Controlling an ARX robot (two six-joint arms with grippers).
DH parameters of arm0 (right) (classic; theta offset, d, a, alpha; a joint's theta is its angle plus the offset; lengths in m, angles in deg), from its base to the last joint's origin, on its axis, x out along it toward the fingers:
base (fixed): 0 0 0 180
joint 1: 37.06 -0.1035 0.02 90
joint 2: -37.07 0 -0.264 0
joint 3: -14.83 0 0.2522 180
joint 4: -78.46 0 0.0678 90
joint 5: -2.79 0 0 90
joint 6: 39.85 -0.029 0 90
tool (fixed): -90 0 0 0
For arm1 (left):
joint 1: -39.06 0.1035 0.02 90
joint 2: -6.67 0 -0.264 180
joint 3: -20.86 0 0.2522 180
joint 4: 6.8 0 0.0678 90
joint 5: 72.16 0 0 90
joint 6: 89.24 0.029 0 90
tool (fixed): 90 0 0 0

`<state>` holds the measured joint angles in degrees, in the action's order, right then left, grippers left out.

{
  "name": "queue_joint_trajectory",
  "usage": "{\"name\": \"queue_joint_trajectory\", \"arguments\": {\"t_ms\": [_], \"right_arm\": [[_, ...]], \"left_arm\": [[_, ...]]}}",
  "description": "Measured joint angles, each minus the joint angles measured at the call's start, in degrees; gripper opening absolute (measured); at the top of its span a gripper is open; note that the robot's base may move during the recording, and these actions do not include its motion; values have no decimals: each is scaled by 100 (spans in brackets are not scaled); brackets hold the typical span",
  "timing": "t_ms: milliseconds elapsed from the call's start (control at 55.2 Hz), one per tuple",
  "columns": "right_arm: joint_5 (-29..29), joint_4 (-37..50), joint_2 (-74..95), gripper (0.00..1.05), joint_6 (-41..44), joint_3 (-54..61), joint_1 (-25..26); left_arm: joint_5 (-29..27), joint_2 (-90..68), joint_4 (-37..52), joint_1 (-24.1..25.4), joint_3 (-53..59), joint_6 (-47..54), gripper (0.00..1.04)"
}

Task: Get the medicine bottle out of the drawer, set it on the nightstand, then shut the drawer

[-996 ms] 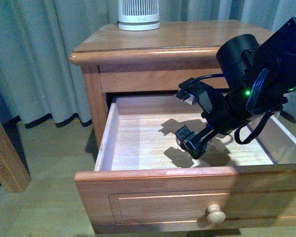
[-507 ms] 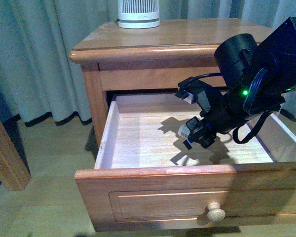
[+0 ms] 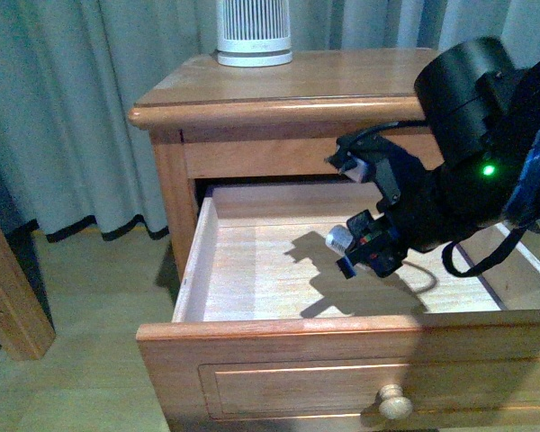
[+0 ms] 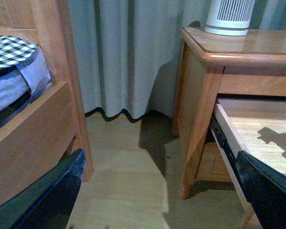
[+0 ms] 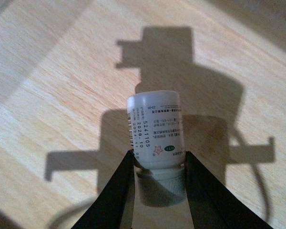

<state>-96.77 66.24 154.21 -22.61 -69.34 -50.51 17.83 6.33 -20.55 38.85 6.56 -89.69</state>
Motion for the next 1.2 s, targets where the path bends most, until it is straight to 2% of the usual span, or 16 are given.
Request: {"name": "queue_joint_trajectory", "arguments": {"t_ms": [145, 308, 489, 725, 906, 1141, 1195], "right_arm": [[-146, 44, -999, 27, -402, 420, 55], [-192, -70, -1663, 27, -708, 278, 181], [262, 66, -1834, 27, -935, -520, 363], [1032, -431, -984, 27, -1226, -2046, 439], [1464, -977, 221, 27, -1434, -3237, 168], [1797, -1257, 820, 27, -1484, -4280, -35], [1821, -1329, 857, 36, -1480, -4437, -50]], "left_arm": [[0, 0, 0, 0, 0, 0, 98], [0, 0, 0, 0, 0, 0, 98], [0, 0, 0, 0, 0, 0, 98], [0, 0, 0, 0, 0, 0, 98], [0, 0, 0, 0, 0, 0, 98], [0, 0, 0, 0, 0, 0, 98], [-2, 0, 0, 0, 0, 0, 98]]}}
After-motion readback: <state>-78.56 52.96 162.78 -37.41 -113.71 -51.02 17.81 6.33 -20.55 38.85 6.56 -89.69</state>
